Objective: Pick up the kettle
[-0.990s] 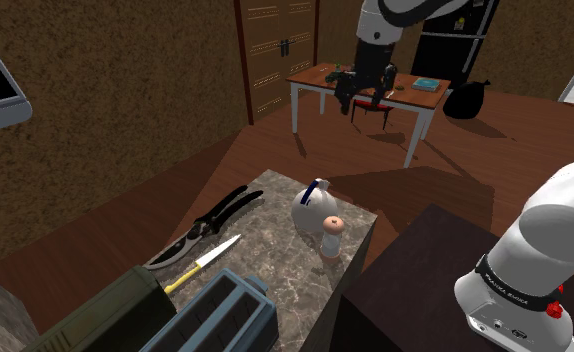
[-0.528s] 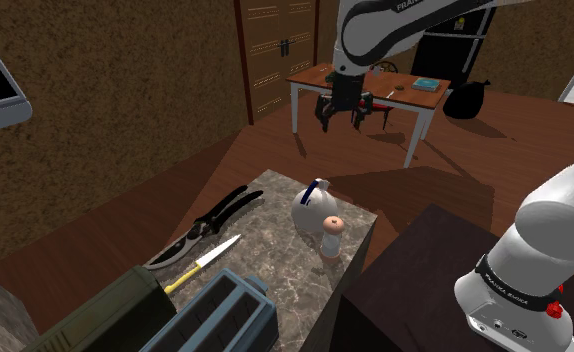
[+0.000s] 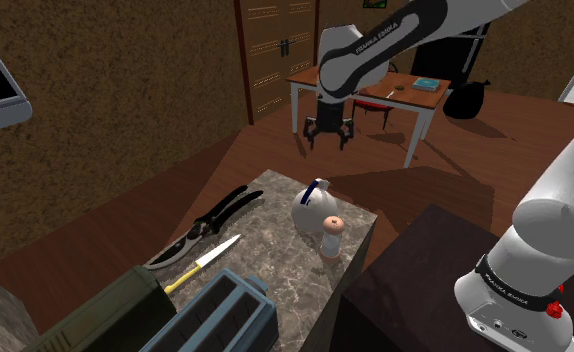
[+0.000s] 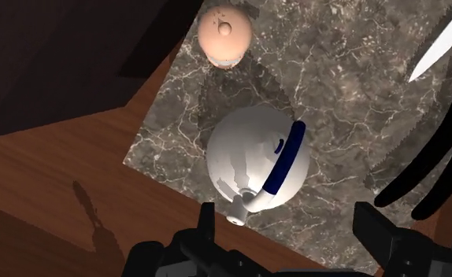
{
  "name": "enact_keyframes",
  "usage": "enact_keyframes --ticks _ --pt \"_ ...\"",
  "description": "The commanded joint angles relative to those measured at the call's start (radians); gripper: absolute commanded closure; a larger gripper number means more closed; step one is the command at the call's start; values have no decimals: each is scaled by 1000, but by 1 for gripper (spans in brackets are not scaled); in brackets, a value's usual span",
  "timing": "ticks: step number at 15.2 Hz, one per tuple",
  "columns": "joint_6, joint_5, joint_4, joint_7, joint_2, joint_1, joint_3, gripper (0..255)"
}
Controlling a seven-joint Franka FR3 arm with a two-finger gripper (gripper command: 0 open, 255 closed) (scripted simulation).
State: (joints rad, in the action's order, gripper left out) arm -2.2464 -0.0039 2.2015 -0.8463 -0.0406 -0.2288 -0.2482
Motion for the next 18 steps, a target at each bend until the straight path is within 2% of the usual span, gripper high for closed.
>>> enact_keyframes --ticks 1,6,12,18 --pt "-30 -10 -28 -68 -72 -5 8 0" --pt "-90 -21 -119 -214 -256 -2 42 0" --pt "-146 3 -245 -356 -468 2 91 0" --pt "-197 1 -265 -369 -542 7 101 0"
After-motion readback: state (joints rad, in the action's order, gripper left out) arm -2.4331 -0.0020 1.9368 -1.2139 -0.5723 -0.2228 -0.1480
